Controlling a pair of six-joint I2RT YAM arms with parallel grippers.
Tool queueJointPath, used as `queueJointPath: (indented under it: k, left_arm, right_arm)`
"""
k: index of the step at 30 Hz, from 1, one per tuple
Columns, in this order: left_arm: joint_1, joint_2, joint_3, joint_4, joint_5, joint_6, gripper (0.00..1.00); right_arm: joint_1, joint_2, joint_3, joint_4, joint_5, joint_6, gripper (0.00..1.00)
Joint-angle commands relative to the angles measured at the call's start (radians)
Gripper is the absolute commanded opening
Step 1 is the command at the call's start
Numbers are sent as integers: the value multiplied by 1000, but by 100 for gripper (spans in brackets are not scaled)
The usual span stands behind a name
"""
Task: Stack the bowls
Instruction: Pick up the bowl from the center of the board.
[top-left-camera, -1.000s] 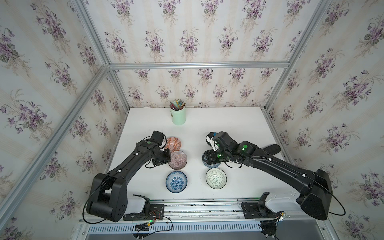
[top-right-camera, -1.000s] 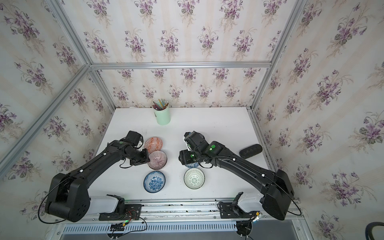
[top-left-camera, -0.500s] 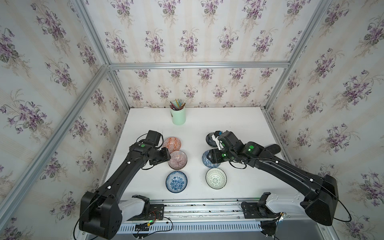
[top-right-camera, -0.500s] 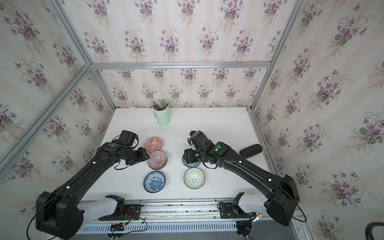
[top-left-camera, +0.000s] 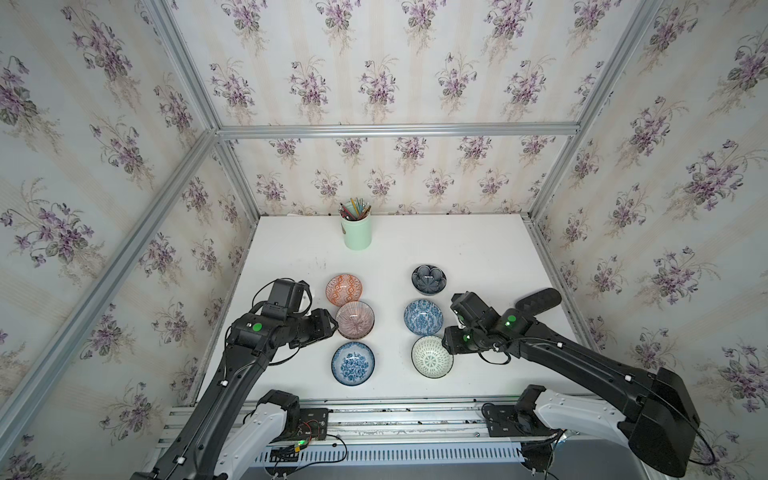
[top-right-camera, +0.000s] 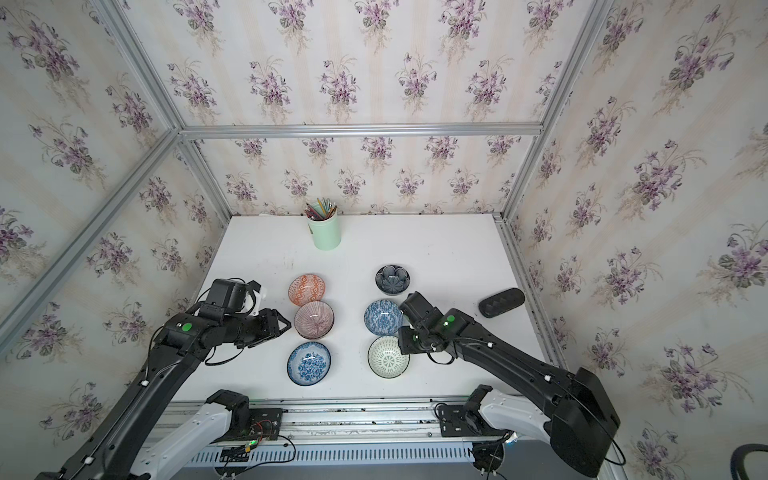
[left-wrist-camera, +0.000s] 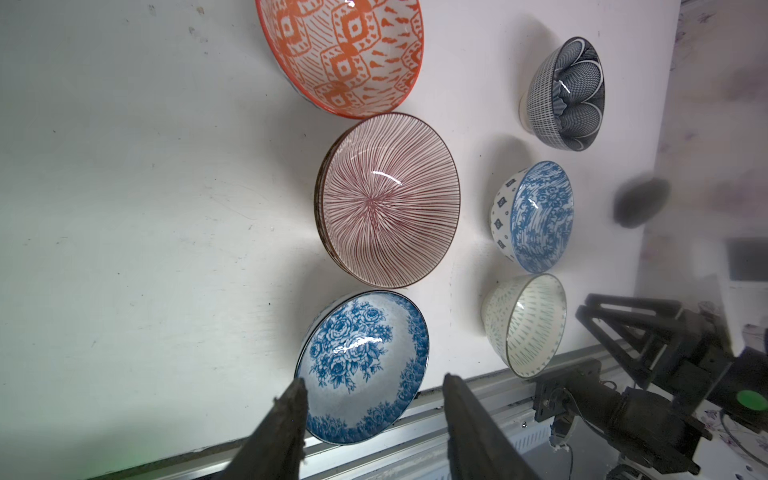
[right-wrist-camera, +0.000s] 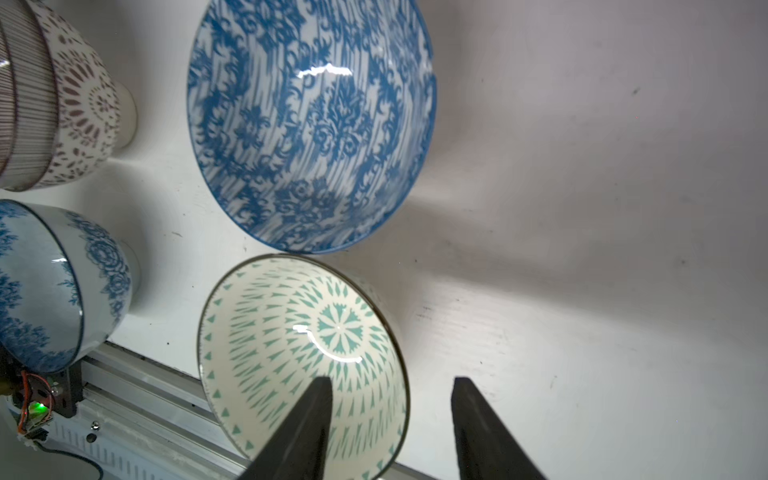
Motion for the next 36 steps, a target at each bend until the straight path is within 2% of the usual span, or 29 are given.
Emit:
queueJointPath:
  k: [1, 13, 23, 33, 36]
  left_arm:
    - [0, -26, -16, -24, 35, -10, 54]
    - [0, -26, -33, -6, 38, -13, 54]
    - [0, -11, -28, -2, 38, -10, 53]
    - [0, -11, -25, -3, 45, -7, 51]
    - [0, -7, -23, -5, 52, -4, 51]
  right_arm:
    - [0, -31, -50, 41, -47, 38, 49]
    - [2, -6, -108, 94, -64, 70, 37]
    - [2, 3, -113, 100, -52, 76, 21]
    - [2, -11, -95, 82, -64, 82, 0]
    - [2, -26, -81, 72, -87, 78, 0]
